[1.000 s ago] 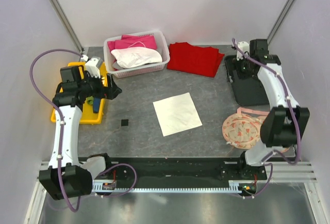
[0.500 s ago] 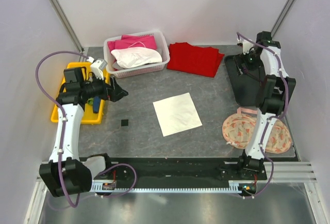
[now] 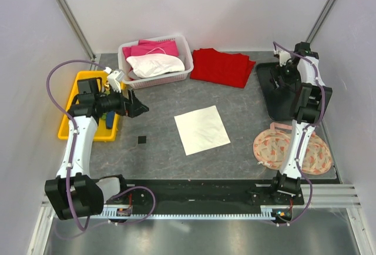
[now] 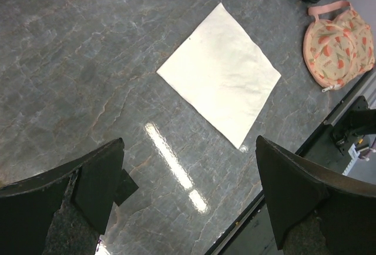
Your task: Place the utensils on the paper napkin and roll it up
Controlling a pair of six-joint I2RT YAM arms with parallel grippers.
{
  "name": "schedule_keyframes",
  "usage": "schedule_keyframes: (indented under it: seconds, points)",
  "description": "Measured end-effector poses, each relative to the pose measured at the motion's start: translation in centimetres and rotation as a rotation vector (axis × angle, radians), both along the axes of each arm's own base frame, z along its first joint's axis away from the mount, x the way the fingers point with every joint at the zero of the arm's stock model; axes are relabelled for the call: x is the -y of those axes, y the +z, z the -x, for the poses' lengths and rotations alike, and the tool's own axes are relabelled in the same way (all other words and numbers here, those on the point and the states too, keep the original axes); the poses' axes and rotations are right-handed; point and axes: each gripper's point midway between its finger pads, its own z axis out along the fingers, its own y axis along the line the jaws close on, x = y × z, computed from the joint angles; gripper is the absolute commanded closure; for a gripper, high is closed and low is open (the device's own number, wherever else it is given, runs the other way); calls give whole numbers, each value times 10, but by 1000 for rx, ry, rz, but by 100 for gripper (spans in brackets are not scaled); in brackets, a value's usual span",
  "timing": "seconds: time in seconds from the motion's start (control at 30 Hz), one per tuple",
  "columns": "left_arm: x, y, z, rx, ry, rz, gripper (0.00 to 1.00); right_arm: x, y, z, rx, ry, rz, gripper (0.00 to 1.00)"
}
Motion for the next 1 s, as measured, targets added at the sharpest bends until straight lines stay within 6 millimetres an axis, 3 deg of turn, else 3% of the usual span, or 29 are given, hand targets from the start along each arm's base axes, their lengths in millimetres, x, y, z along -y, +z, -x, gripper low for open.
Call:
schedule_keyframes:
  seconds: [0.1,0.23,0.43,0.7,0.83,0.9,1.0]
  points:
    - [2,-6,1,-21,-6,3,0,1,-10,-3,-6,-2,-3,2]
    - [5,-9,2,-30,-16,4,0,4,-9,-8,14,1,2,4]
    - [10,-12,3,-34,-33,3,0,5,-9,-10,24,5,-10,21]
    - [12,-13,2,-31,-38,-8,0,15,-10,-6,40,-11,-75,34]
    - [17,-14,2,-30,-54,-14,0,20,-11,-5,52,-20,-100,50]
    - [20,-16,3,-26,-68,-24,0,20,-11,-2,51,-23,-108,51]
    - [25,-18,4,-18,-90,-48,0,17,-11,3,43,-24,-122,65]
